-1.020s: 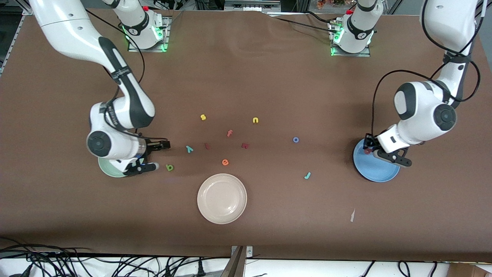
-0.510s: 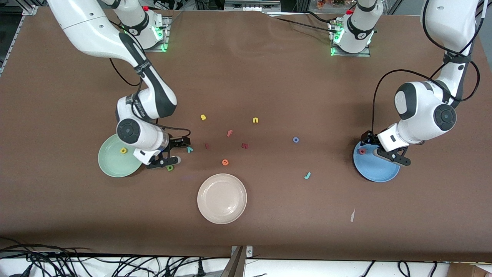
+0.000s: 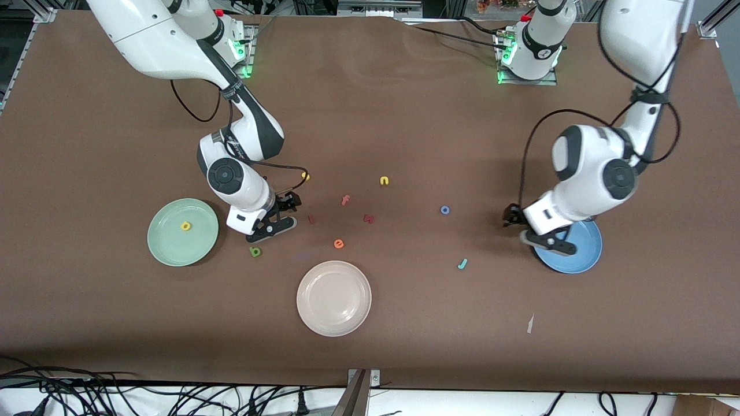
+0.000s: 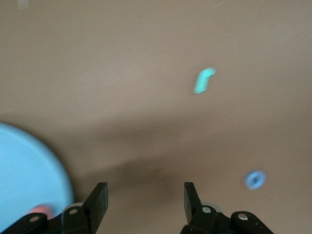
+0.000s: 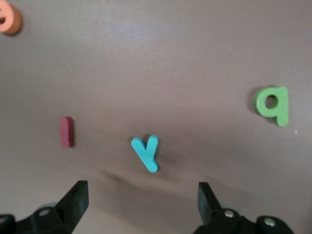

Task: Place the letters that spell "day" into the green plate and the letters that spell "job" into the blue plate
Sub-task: 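Release the pink letter onto the blue plate while the right gripper reaches the cyan y, then grasp the cyan y with the right gripper while the left gripper grasps the cyan l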

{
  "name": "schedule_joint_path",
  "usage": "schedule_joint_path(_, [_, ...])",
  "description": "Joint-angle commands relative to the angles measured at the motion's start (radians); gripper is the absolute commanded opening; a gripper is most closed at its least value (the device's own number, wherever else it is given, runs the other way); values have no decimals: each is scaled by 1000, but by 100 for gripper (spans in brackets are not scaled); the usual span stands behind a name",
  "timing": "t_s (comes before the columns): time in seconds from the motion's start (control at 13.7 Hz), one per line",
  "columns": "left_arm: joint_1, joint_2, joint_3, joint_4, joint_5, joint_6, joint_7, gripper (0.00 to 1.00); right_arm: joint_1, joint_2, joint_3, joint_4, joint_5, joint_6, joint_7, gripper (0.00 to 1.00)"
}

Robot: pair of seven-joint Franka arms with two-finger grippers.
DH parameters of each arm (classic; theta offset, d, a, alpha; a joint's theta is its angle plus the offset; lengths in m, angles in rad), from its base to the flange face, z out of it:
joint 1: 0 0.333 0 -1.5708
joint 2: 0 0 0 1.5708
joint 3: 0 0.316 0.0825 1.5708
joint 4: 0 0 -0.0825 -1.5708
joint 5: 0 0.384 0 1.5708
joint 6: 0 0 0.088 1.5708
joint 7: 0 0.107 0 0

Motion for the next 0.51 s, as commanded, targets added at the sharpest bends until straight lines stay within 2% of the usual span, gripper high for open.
schedule_joint_path(0.0, [-59,112,13,147,-32,-2,-74,71,-3,-15,1,-20,-48,28,-52,97])
schedule_joint_path(0.15, [-87,162,13,199,-32,39,-94,71,-2,-11,1,-20,-80,44,-54,95])
schedule_joint_path(0.29, [-108,192,13,204,-32,136,-95,71,0,3,1,-17,-92,54,-57,94])
schedule_joint_path(0.44, [-124,232,14,233,-32,173,-96,70,3,16,1,-3,-100,58,-63,93])
